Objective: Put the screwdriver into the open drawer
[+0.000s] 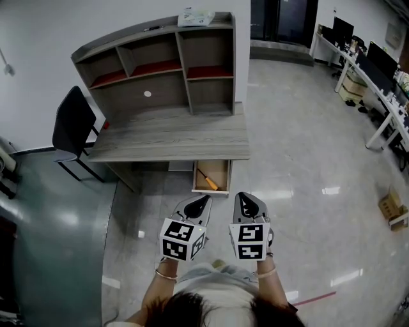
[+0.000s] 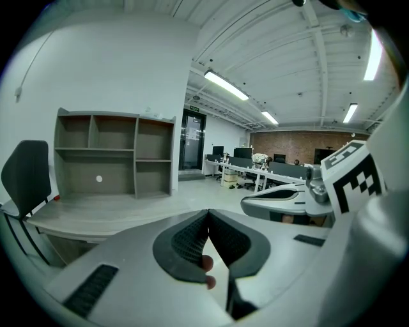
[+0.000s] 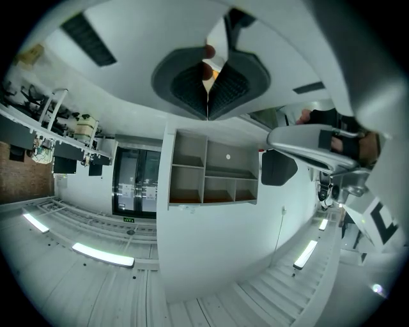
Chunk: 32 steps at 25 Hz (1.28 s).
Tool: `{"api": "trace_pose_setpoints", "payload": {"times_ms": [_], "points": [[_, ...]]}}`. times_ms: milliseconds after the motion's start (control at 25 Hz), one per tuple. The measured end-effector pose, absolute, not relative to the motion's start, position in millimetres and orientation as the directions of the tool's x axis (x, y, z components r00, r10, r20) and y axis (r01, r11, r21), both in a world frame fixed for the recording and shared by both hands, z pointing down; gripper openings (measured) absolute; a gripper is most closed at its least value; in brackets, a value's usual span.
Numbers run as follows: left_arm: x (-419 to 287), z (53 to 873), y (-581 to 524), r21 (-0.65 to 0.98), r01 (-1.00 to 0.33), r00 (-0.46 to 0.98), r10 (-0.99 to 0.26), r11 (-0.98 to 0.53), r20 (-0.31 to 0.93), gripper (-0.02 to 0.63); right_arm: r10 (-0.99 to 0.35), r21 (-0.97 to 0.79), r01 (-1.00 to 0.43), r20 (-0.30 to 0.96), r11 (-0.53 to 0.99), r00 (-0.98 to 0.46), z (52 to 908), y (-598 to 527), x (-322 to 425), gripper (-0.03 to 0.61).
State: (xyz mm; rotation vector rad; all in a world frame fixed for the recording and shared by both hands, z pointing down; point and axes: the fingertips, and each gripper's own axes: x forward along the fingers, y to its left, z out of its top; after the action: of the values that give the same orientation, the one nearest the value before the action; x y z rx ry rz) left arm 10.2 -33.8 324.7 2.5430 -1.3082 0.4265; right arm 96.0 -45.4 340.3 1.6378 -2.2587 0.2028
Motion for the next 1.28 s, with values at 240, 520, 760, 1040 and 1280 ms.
{"api": "trace_pose_setpoints", "payload": {"times_ms": [240,520,760,1040,1280], "points": [[-1.0,314.1,-28.9,0.082,-0.826,0.548,-0.760,-0.558,0.348,0.017,-0.905,0.126,-0.936,0.323,0.330,-0.275,327.7,-39.5,85.4,0.028],[-13.9,305.6,-18.8,0.087,-0.826,0.551,-0.766,-0.556,0.331,0.017,-0.913,0.166,-0.930,0.307,0.328,-0.267,316.1,-27.4,73.2,0.028],[-22.9,300.8,-0.9,0.093,-0.824,0.555,-0.765,-0.559,0.327,0.017,-0.923,0.180,-0.934,0.294,0.309,-0.249,307.4,-8.0,68.1,0.029],[-34.0,295.0,19.7,0.101,-0.829,0.550,-0.772,-0.550,0.318,0.017,-0.933,0.196,-0.936,0.273,0.294,-0.236,293.0,18.0,65.3,0.028],[-40.9,296.0,35.3,0.104,-0.834,0.545,-0.776,-0.542,0.317,0.017,-0.933,0.210,-0.932,0.272,0.297,-0.236,292.6,39.0,62.4,0.028]]}}
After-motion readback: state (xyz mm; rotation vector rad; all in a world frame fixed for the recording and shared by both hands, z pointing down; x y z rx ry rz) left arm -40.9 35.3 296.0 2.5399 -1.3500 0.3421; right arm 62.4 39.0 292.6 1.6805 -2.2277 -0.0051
